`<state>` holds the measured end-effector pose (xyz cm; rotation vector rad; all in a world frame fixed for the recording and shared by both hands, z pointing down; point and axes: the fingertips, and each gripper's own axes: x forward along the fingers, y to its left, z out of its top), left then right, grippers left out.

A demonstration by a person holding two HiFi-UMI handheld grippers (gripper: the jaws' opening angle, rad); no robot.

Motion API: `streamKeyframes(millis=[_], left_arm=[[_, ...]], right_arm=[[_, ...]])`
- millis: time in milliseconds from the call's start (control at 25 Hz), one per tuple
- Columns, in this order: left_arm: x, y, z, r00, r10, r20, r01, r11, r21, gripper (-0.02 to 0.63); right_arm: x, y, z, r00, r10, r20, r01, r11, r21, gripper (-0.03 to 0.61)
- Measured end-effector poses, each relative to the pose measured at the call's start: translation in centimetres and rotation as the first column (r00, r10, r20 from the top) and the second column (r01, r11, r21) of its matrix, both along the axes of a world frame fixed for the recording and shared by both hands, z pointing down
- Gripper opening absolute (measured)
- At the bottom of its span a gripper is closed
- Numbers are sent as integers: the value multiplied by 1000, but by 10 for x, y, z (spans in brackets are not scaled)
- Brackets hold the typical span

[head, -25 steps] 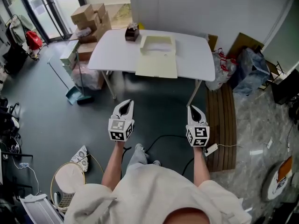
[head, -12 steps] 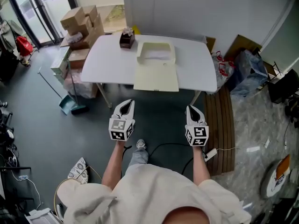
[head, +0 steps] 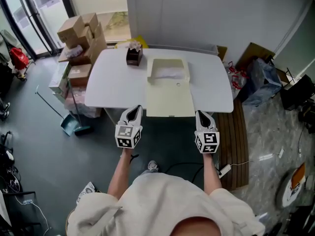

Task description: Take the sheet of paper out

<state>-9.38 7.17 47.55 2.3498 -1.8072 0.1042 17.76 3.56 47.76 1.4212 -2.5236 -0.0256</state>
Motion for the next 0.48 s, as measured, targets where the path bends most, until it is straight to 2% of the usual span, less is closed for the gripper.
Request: streamKeyframes(millis=[240,480], left_arm=[[-31,-50,1,1000,24,1,-24,1000,8,2],[-37,-76,14,998,55,-9,-55,998,-16,2]], right_arm=[[-32,-42,1,1000,24,-1,-24,1000,8,2],[-46,-61,10,999,42,-12,-42,999,-5,2]])
